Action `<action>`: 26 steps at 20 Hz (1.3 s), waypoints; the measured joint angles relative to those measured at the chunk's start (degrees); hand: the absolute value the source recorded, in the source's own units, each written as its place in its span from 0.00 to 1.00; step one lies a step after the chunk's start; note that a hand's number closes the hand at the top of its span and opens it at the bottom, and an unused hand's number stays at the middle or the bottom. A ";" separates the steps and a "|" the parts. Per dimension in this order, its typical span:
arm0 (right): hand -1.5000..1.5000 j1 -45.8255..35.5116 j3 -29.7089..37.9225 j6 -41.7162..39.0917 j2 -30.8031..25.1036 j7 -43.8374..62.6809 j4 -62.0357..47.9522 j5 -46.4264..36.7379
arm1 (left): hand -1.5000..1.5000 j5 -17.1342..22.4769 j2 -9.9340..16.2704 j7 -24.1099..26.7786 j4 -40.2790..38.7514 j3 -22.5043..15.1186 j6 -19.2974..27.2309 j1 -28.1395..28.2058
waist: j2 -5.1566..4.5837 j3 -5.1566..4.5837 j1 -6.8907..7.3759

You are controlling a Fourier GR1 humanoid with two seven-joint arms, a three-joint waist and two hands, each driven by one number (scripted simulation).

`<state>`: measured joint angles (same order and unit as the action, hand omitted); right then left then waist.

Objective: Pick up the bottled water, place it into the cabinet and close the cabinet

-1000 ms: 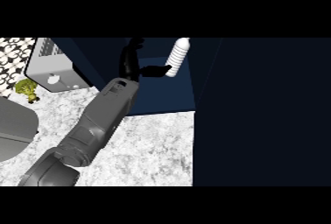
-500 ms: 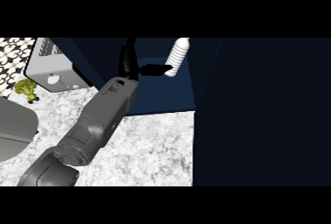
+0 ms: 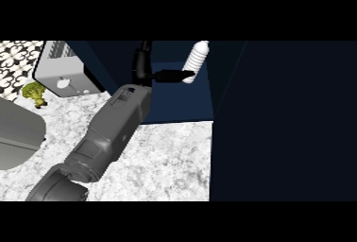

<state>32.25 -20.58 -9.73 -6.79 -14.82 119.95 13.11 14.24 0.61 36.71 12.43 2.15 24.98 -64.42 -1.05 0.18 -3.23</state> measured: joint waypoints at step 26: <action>0.00 3.98 -0.06 2.62 -0.45 0.70 2.54 -0.34 | 0.00 10.11 -0.63 -4.63 31.34 -15.98 -13.39 19.45 | 1.97 0.05 5.10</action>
<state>36.23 -20.64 -7.11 -7.24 -14.12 122.49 12.77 24.35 -0.01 32.08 43.77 -13.83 11.59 -44.98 0.92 0.23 1.87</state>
